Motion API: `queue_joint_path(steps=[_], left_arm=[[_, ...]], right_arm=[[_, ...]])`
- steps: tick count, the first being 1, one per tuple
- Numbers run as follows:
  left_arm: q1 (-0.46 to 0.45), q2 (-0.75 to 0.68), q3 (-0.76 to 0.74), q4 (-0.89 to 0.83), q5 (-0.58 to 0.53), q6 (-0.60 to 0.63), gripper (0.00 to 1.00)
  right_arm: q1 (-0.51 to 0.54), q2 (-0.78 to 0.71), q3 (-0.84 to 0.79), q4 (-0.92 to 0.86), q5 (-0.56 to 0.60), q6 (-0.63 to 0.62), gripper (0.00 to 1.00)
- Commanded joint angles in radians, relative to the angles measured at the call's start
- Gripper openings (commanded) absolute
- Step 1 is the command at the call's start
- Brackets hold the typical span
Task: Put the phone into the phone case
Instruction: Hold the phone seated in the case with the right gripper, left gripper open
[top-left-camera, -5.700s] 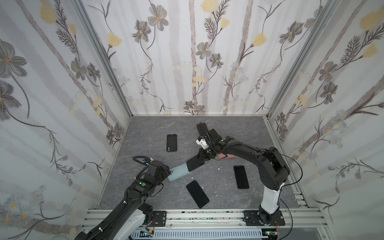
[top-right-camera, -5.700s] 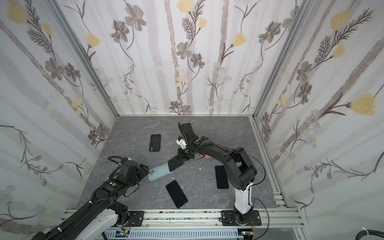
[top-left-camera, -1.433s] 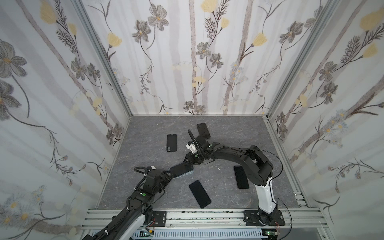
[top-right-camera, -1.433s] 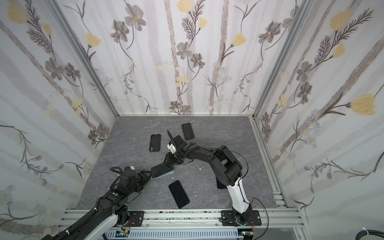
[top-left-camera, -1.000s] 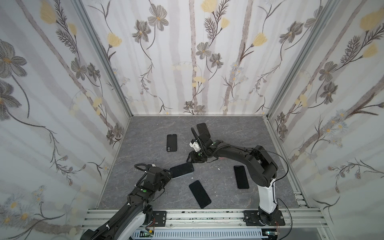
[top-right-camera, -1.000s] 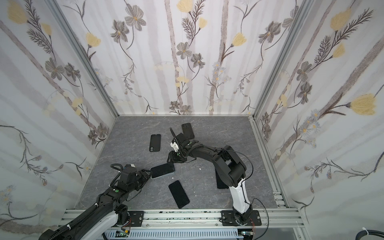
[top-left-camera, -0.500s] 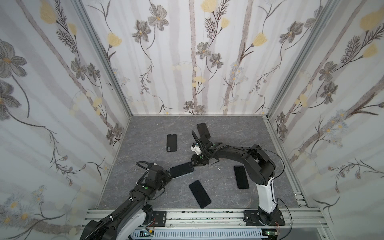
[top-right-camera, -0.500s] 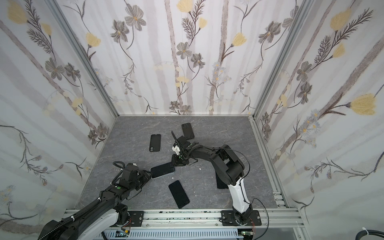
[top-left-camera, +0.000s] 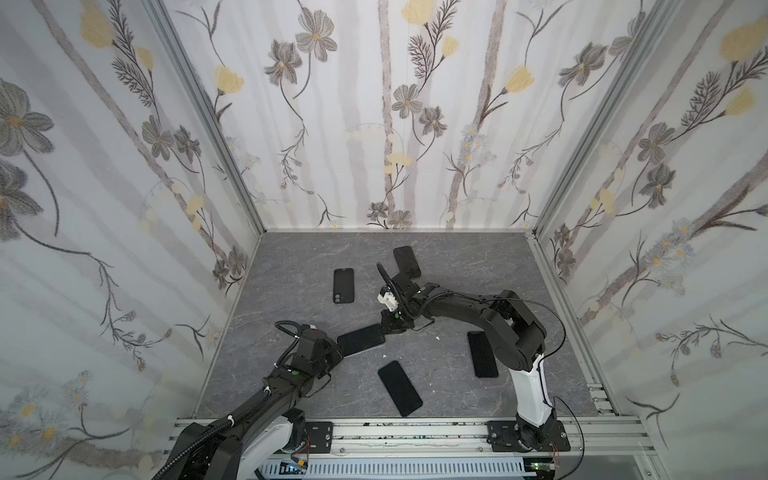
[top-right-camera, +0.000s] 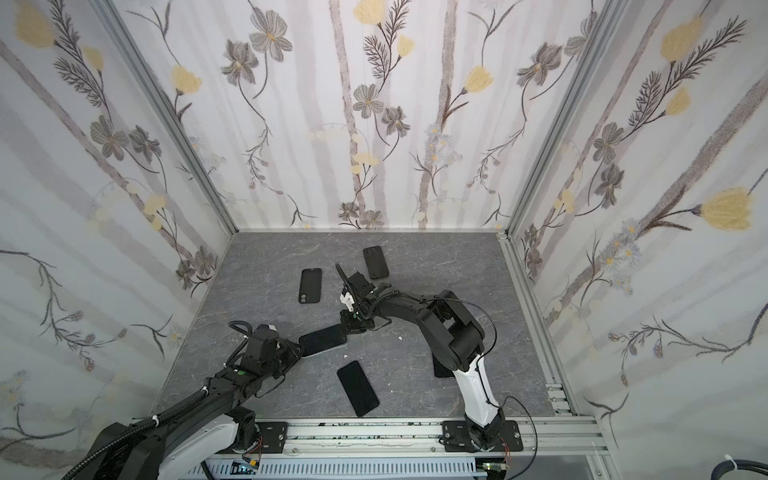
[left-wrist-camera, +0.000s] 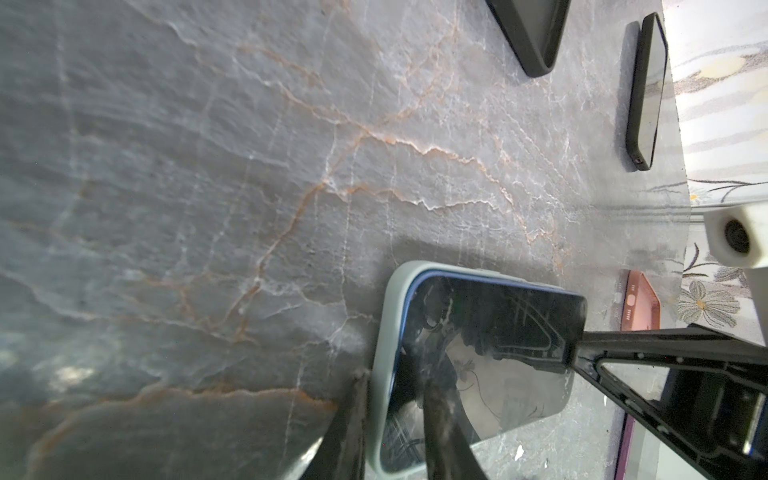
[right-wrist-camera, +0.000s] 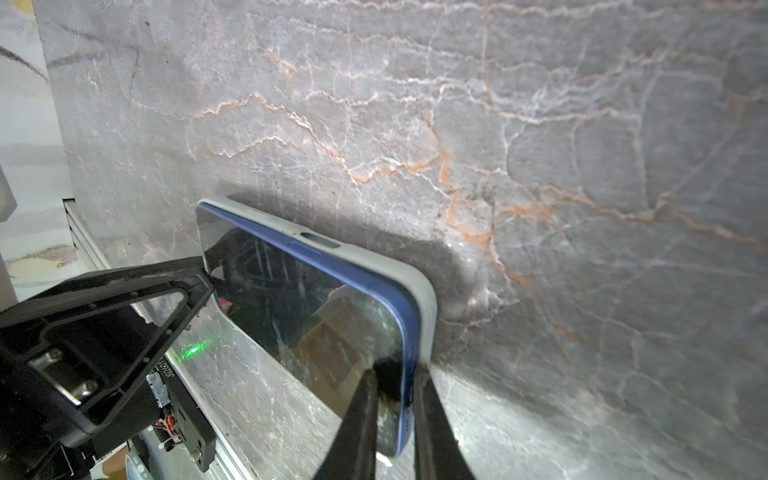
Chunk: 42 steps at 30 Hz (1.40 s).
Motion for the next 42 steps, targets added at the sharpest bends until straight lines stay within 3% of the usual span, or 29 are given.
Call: queue_joint_path(steps=[1,6,9,11,14,18,23,30,34,42], left_arm=[[-0.002,-0.008,-0.006,-0.02,0.051,0.001,0.26],[0.002,-0.092,0.006,-0.116,-0.051,0.007,0.31],[0.011,-0.144,0.029,-0.171,-0.098,0.022,0.35],[0.029,-0.143,0.045,-0.178,-0.092,0.046,0.44],[0.052,-0.076,0.064,-0.151,-0.047,0.081,0.44],[0.065,0.052,0.089,-0.08,0.033,0.117,0.38],[0.066,0.141,0.135,-0.073,0.054,0.175,0.3],[0.066,0.149,0.132,-0.073,0.034,0.199,0.2],[0.065,0.149,0.126,-0.087,0.005,0.226,0.06],[0.065,0.158,0.11,-0.109,-0.028,0.245,0.03]], right_arm=[[0.009,0.001,0.008,-0.025,-0.016,-0.016,0.2],[0.009,-0.02,0.037,-0.078,0.065,-0.032,0.33],[0.009,-0.037,0.056,-0.11,0.101,-0.042,0.34],[0.009,-0.05,0.062,-0.117,0.12,-0.048,0.36],[0.009,-0.049,0.075,-0.117,0.116,-0.051,0.36],[0.009,-0.014,0.105,-0.125,0.088,-0.061,0.29],[0.009,0.033,0.146,-0.154,0.075,-0.064,0.21],[0.009,0.055,0.148,-0.172,0.077,-0.079,0.2],[0.042,0.064,0.148,-0.174,0.075,-0.081,0.2],[0.05,0.075,0.163,-0.189,0.086,-0.079,0.2]])
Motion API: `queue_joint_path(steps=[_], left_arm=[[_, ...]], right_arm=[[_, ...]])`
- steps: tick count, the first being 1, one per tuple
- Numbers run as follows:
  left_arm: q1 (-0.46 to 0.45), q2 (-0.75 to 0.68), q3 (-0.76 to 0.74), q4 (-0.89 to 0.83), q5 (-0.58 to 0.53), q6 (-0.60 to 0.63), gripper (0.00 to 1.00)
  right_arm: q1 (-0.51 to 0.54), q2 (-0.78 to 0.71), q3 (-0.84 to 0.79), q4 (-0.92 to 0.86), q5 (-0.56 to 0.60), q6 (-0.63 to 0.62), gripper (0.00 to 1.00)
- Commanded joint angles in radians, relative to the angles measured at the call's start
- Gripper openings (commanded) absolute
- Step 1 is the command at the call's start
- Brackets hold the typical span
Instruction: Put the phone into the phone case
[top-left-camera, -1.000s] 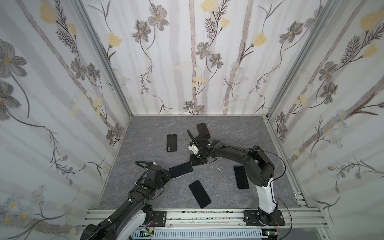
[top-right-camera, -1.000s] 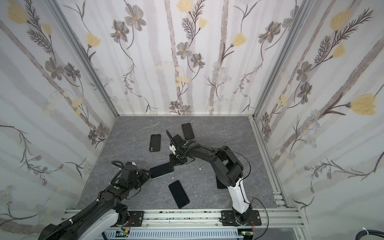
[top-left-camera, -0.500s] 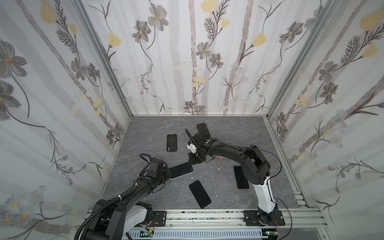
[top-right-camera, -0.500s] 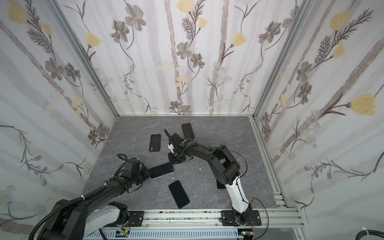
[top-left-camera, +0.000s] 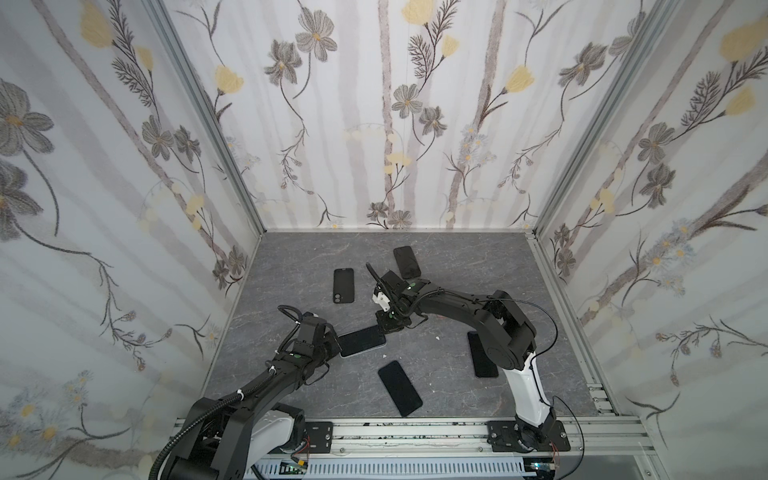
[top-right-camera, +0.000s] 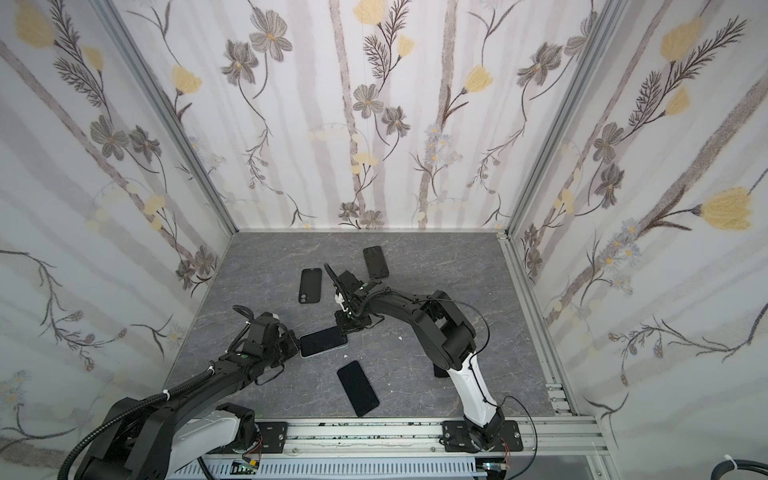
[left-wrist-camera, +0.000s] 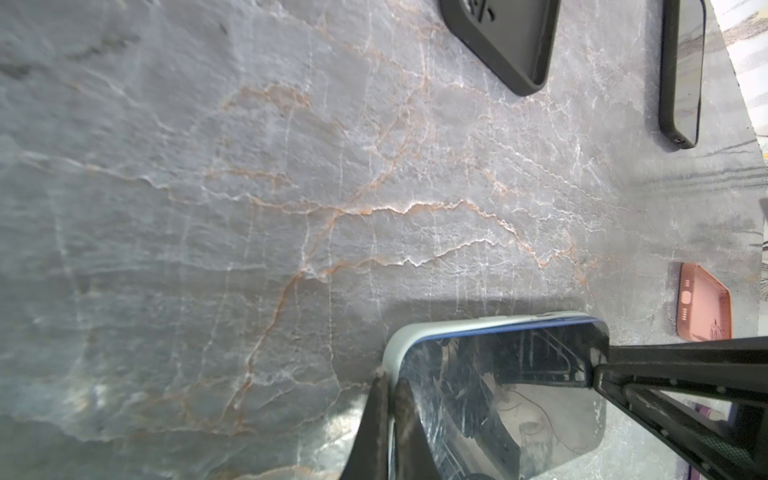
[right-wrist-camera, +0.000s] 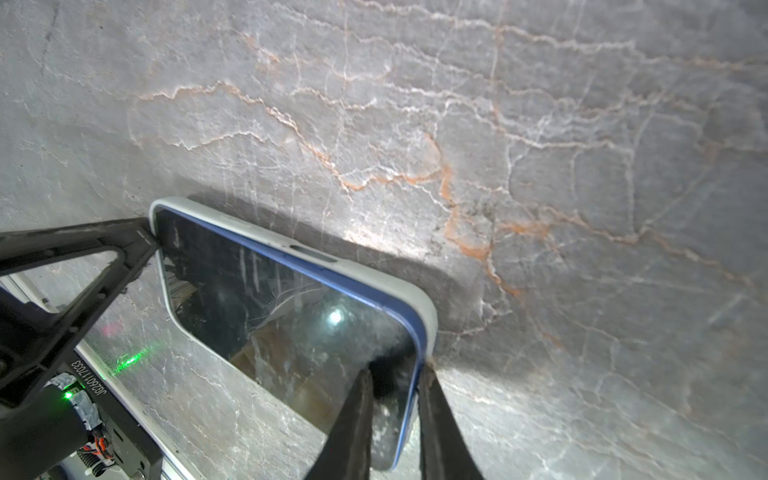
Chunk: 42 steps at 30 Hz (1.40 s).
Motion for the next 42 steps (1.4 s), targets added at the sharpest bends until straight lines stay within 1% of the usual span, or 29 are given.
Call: queue_joint_path(steps=[1,4,5,9,15,17,20,27,38,42], left_arm=[[-0.001,0.006,-0.012,-0.072,-0.027,0.019,0.04],[-0.001,-0.006,-0.013,-0.089,-0.034,0.01,0.09],[0.0,-0.016,-0.014,-0.094,-0.035,0.007,0.09],[0.0,-0.048,-0.023,-0.102,-0.036,0.0,0.13],[0.0,-0.061,-0.042,-0.089,-0.023,-0.008,0.15],[0.0,-0.069,-0.041,-0.096,-0.012,-0.004,0.18],[-0.001,-0.087,-0.045,-0.093,-0.001,-0.012,0.27],[-0.001,-0.103,-0.035,-0.098,-0.002,-0.017,0.38],[-0.001,-0.118,-0.04,-0.103,0.003,-0.017,0.42],[-0.001,-0.134,-0.04,-0.106,0.008,-0.022,0.43]], right_arm=[[0.011,0.009,0.01,-0.015,-0.031,-0.009,0.22],[0.011,-0.011,0.023,-0.037,-0.001,-0.009,0.3],[0.011,-0.019,0.025,-0.043,0.009,-0.009,0.31],[0.011,-0.057,0.012,-0.064,0.031,-0.011,0.33],[0.017,-0.116,-0.044,-0.066,0.085,-0.012,0.33],[0.017,-0.127,-0.055,-0.06,0.093,-0.008,0.33],[0.017,-0.146,-0.073,-0.026,0.117,0.004,0.34],[0.017,-0.16,-0.058,-0.015,0.138,0.008,0.36],[0.015,-0.203,-0.071,-0.015,0.16,0.001,0.37],[0.009,-0.23,-0.107,-0.02,0.14,-0.005,0.35]])
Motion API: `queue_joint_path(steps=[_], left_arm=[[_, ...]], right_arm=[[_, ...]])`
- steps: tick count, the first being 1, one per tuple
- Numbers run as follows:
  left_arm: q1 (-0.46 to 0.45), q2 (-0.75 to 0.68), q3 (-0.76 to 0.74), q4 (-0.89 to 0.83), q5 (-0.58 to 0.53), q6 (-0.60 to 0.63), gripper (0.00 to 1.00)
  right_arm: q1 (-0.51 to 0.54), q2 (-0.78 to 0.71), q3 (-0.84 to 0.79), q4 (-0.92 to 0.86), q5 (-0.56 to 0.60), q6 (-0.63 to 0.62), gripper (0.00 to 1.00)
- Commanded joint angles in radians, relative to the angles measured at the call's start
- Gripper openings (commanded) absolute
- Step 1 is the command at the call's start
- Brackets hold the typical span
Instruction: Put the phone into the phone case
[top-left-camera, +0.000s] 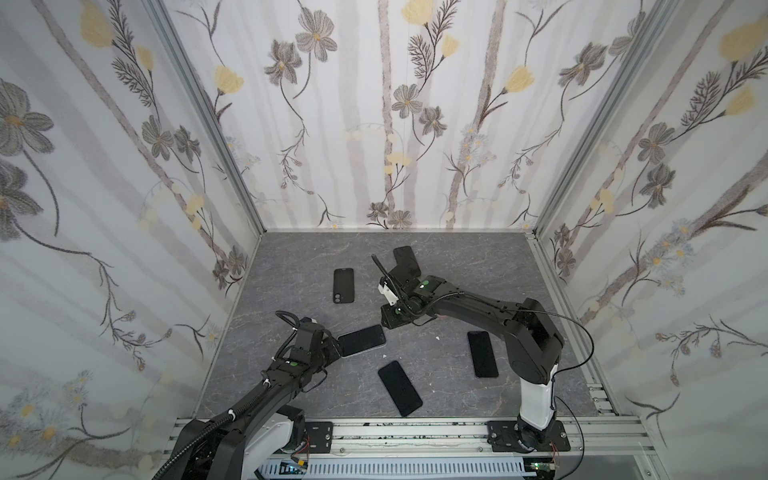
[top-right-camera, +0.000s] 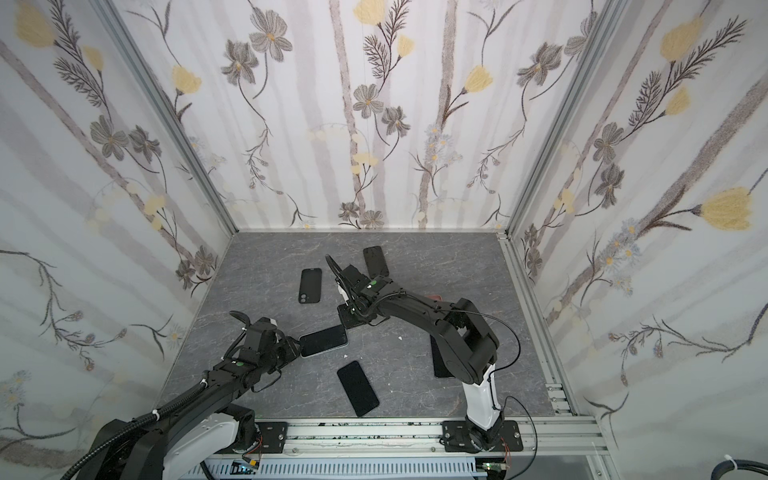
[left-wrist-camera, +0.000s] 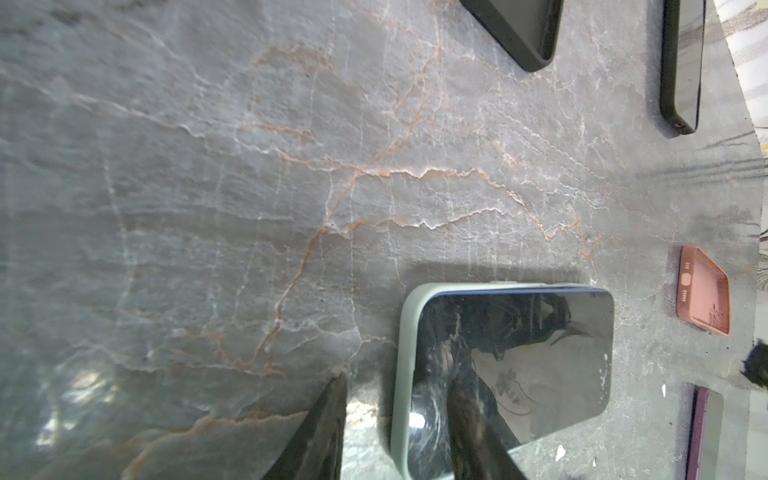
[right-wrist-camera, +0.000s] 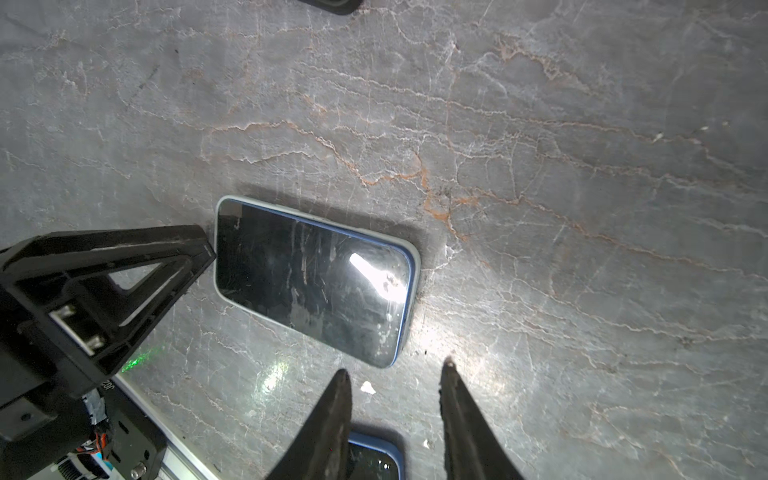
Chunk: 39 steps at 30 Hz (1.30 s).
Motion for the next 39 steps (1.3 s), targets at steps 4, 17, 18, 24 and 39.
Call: queue_joint_path(steps=[4,17,18,24,39], left_arm=[[0.0,-0.01,0.0,-0.025,0.006,-0.026,0.45],[0.0,-0.028,0.004,-0.035,0.01,-0.037,0.47],[-0.001,-0.03,0.004,-0.036,0.009,-0.037,0.47],[0.001,-0.021,-0.003,-0.033,0.014,-0.04,0.47],[0.001,0.018,-0.004,-0.018,0.015,-0.039,0.48]], right_arm=[[-0.006,-0.047,-0.07,0.006,-0.003,-0.008,0.34],[-0.003,-0.043,-0.126,0.039,-0.061,0.006,0.27],[-0.003,-0.04,-0.132,0.04,-0.066,0.004,0.26],[0.004,-0.007,-0.135,0.053,-0.106,-0.002,0.24],[0.01,0.121,-0.034,0.032,-0.122,-0.029,0.22]])
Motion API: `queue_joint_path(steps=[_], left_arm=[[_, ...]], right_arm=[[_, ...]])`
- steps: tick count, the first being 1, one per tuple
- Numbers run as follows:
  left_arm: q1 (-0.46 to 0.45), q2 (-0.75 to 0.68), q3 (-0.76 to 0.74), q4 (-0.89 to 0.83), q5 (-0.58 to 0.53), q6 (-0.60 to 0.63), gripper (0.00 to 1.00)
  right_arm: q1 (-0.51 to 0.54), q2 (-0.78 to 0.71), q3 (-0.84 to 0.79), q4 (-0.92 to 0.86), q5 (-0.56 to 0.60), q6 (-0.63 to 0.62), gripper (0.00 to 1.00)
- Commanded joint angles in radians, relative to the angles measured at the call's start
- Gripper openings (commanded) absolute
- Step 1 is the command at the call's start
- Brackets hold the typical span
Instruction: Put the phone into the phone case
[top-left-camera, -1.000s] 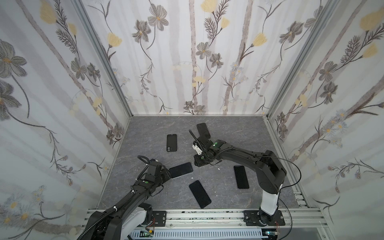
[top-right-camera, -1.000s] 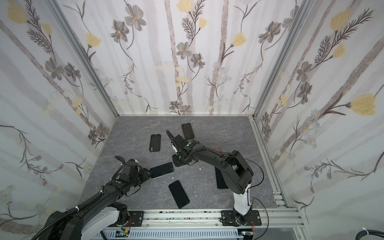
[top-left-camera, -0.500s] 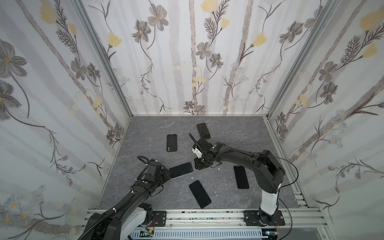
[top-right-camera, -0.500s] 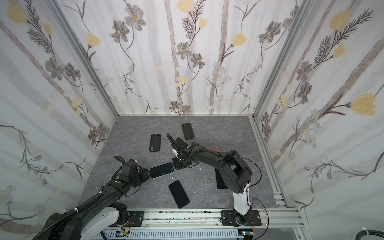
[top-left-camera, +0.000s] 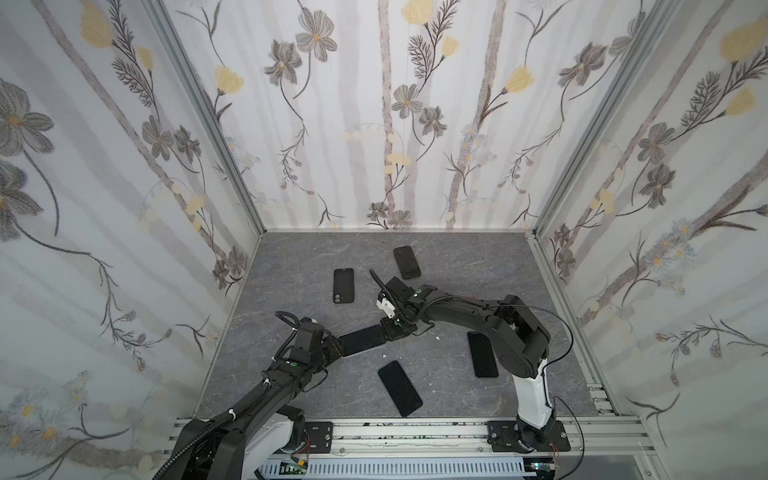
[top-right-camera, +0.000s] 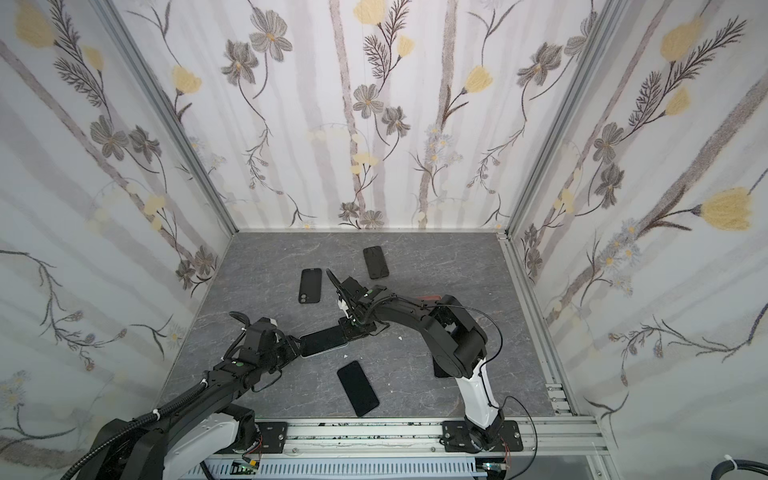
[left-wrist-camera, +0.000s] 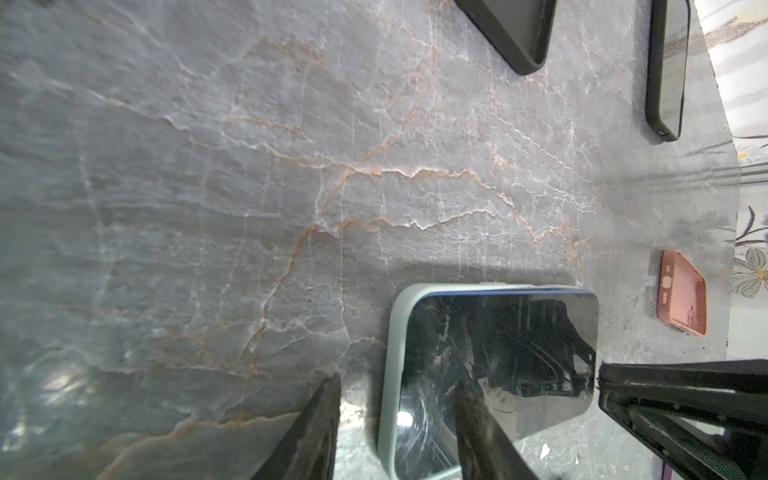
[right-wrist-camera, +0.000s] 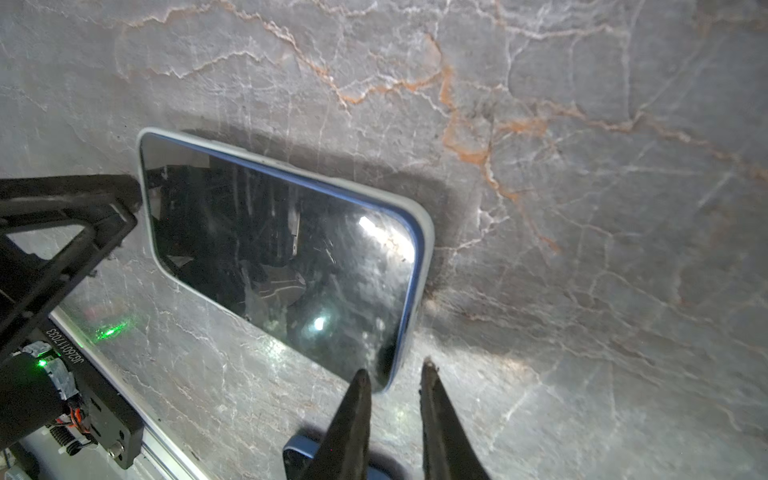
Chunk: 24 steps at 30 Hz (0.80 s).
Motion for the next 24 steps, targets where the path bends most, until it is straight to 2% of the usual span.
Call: queue_joint_path(steps=[1,8,24], left_arm=[[0.0,0.008,0.0,-0.044,-0.008,-0.01,0.48],[0.001,0.015,0.001,-0.04,-0.008,-0.01,0.48],[0.0,0.019,-0.005,-0.037,-0.015,-0.005,0.48]], right_arm=[[0.001,0.019,0.017,-0.021,-0.01,-0.019,0.21],[0.003,0.033,0.011,-0.051,0.014,-0.024,0.16],[0.006,0.121,-0.05,-0.097,0.085,-0.056,0.16]])
